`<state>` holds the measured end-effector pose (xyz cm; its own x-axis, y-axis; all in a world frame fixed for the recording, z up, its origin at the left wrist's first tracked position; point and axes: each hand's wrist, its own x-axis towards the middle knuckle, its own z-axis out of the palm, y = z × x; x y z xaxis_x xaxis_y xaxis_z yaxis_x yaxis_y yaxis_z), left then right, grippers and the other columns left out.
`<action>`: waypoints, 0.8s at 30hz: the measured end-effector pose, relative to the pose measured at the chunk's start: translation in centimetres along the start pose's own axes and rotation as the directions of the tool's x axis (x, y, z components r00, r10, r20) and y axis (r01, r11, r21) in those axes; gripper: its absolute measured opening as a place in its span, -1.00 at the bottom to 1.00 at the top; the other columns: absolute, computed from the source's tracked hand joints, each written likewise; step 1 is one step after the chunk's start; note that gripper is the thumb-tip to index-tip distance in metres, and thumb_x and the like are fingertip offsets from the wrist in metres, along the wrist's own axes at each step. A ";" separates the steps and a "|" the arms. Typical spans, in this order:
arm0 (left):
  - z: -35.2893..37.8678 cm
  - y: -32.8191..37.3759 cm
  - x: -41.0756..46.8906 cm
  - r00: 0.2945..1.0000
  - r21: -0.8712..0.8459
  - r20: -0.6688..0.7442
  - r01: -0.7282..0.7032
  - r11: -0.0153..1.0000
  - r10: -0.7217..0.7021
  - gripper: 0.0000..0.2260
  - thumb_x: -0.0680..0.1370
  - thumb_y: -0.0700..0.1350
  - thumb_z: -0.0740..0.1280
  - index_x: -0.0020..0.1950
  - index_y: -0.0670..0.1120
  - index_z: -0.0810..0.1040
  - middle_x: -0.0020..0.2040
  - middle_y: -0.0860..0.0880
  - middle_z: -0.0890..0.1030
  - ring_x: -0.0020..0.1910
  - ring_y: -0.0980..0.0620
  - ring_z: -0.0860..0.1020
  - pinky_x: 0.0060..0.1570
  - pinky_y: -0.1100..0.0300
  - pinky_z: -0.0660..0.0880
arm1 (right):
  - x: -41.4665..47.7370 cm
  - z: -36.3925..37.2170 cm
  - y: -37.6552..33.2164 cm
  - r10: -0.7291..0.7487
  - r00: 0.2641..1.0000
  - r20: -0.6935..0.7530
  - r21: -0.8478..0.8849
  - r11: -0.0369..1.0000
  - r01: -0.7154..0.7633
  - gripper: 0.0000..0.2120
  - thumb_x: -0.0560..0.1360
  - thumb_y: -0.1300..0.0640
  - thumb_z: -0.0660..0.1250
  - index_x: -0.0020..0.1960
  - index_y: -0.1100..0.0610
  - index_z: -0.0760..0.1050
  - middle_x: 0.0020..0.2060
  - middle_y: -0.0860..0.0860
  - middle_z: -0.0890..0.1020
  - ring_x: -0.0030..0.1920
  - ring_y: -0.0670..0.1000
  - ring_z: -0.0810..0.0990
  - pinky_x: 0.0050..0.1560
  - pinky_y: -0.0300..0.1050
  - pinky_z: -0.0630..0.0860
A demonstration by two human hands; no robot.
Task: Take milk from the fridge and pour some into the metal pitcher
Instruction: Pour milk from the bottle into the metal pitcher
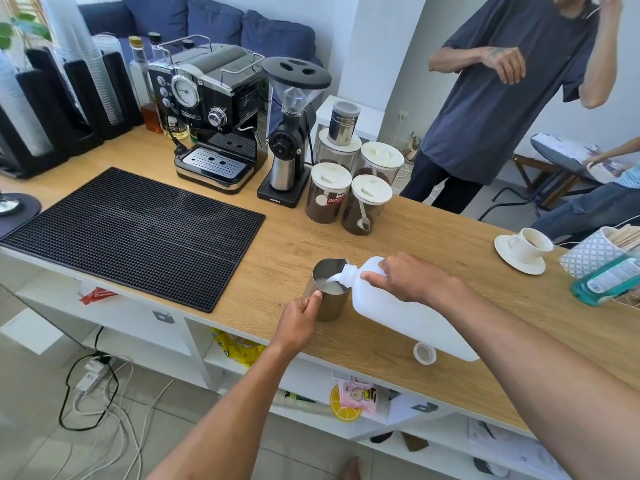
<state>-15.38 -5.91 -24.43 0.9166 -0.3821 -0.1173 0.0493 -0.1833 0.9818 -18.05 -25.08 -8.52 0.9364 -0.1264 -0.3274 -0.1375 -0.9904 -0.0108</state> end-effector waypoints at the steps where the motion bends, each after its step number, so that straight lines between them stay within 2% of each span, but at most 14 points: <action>1: 0.0 0.0 0.0 1.000 0.000 -0.001 0.001 1.000 -0.001 -0.52 0.69 0.04 0.15 -0.41 -0.05 0.21 -0.47 0.00 0.22 -0.51 0.11 0.13 -0.46 0.20 0.07 | 0.0 0.0 -0.1 0.000 1.000 0.002 -0.002 1.000 0.000 -0.48 0.60 -0.26 0.06 -0.33 0.11 0.32 -0.37 0.01 0.43 -0.40 -0.03 0.37 -0.38 -0.12 0.26; 11: -0.7 -0.2 -0.4 1.000 0.024 -0.010 -0.013 1.000 0.013 -0.54 0.69 0.03 0.15 -0.38 -0.11 0.22 -0.42 -0.07 0.20 -0.47 0.07 0.12 -0.42 0.16 0.06 | -0.1 0.0 -0.8 -0.023 1.000 0.006 0.003 1.000 0.023 -0.48 0.60 -0.25 0.07 -0.36 0.11 0.29 -0.39 0.01 0.41 -0.42 -0.03 0.34 -0.40 -0.13 0.23; 24: -1.5 -0.6 -0.9 1.000 0.019 -0.016 -0.005 1.000 0.006 -0.53 0.69 0.04 0.15 -0.39 -0.08 0.20 -0.46 -0.02 0.19 -0.49 0.08 0.11 -0.44 0.16 0.05 | -0.3 0.1 -1.7 -0.045 0.999 0.006 -0.016 0.999 0.045 -0.48 0.60 -0.26 0.06 -0.36 0.09 0.27 -0.39 0.00 0.40 -0.41 -0.03 0.33 -0.37 -0.10 0.25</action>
<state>-15.65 -4.05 -24.63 0.9233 -0.3682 -0.1093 0.0368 -0.1984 0.9794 -18.08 -23.32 -8.51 0.9398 -0.0816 -0.3318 -0.0903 -0.9959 -0.0108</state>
